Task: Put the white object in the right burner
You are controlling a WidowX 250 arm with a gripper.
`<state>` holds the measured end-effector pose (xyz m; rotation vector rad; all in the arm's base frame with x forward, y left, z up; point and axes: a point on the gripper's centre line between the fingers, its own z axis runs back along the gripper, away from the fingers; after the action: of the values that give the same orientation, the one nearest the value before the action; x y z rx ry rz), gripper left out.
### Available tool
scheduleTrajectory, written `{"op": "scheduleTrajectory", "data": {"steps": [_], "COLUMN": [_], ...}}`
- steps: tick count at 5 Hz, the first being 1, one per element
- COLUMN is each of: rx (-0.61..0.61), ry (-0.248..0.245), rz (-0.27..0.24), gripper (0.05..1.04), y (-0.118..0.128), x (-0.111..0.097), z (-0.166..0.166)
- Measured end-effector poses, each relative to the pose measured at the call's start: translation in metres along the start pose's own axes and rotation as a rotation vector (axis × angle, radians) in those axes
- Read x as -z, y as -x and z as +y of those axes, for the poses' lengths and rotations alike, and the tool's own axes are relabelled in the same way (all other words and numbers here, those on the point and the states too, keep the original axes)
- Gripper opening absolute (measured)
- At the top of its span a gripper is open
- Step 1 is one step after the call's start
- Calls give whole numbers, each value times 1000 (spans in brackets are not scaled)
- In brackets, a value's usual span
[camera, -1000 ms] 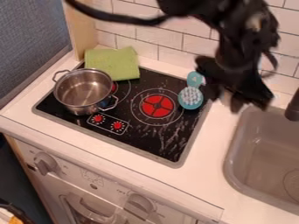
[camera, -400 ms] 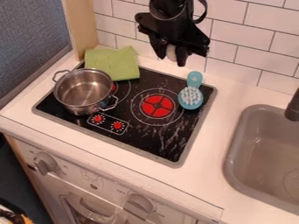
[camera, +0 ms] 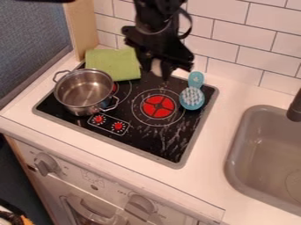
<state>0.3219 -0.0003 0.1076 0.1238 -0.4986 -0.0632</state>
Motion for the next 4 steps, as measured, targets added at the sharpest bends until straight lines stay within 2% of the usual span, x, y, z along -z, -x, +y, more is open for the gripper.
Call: {"op": "scheduleTrajectory", "data": {"steps": [2, 3, 4], "rx": [-18, -21, -15], "ry": [-16, -12, 11], "rz": [39, 78, 137], "gripper": [462, 462, 462], "y": [13, 21, 36], "x": [17, 37, 67], "z": [11, 12, 6]}}
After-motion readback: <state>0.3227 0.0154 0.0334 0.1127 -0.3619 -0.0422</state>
